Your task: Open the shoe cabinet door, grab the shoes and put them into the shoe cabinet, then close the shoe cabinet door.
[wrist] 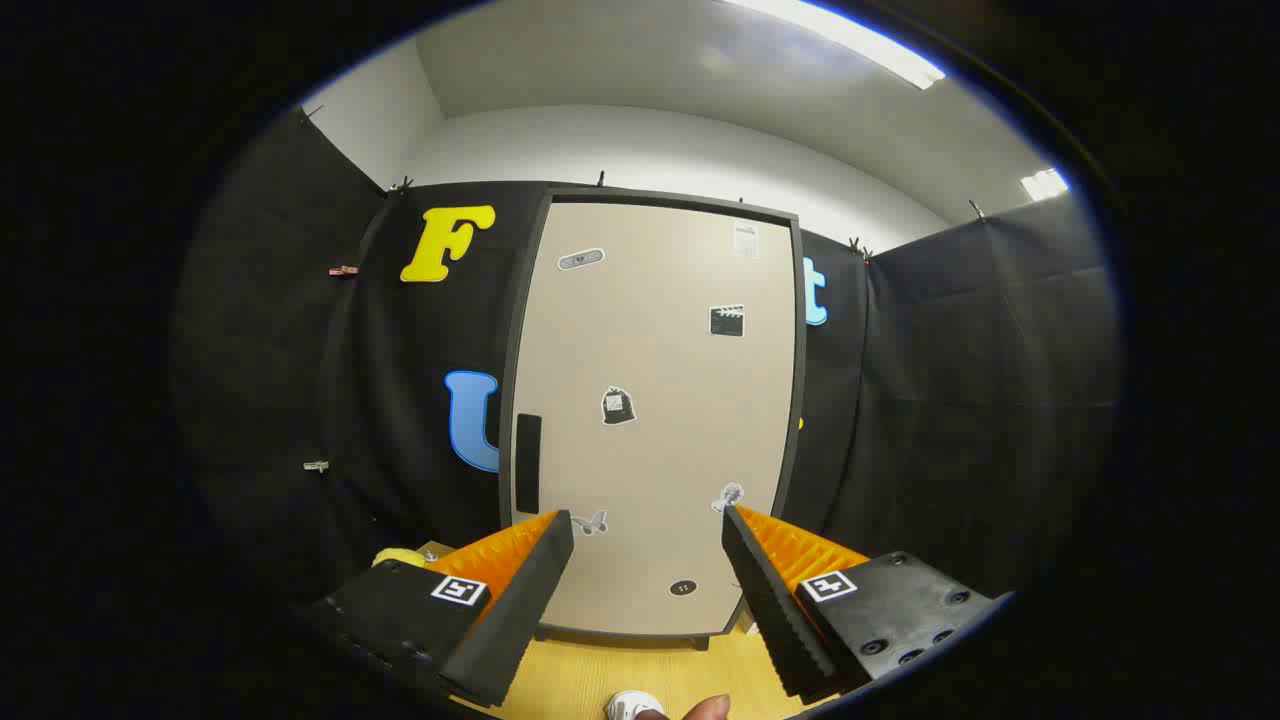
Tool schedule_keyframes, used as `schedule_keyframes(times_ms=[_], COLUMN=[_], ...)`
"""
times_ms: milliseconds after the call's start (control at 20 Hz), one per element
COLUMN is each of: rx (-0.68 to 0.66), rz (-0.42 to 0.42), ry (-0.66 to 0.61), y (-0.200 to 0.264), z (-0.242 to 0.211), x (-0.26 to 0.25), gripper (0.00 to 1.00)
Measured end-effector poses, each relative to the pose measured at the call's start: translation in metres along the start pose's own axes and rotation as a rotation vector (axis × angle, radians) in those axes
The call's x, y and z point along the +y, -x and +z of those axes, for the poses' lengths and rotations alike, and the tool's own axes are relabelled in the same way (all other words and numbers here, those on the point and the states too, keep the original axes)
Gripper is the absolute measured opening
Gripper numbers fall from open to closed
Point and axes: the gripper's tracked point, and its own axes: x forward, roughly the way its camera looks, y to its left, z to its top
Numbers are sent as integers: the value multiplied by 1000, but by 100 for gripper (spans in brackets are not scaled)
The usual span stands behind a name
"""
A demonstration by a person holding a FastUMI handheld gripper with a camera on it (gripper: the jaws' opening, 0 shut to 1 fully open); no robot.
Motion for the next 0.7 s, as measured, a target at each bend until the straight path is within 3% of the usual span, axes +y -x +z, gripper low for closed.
schedule_keyframes(times_ms=[700], rx=[-1], rz=[-3], ry=[-21], y=[4], z=[4], x=[0], gripper=[98])
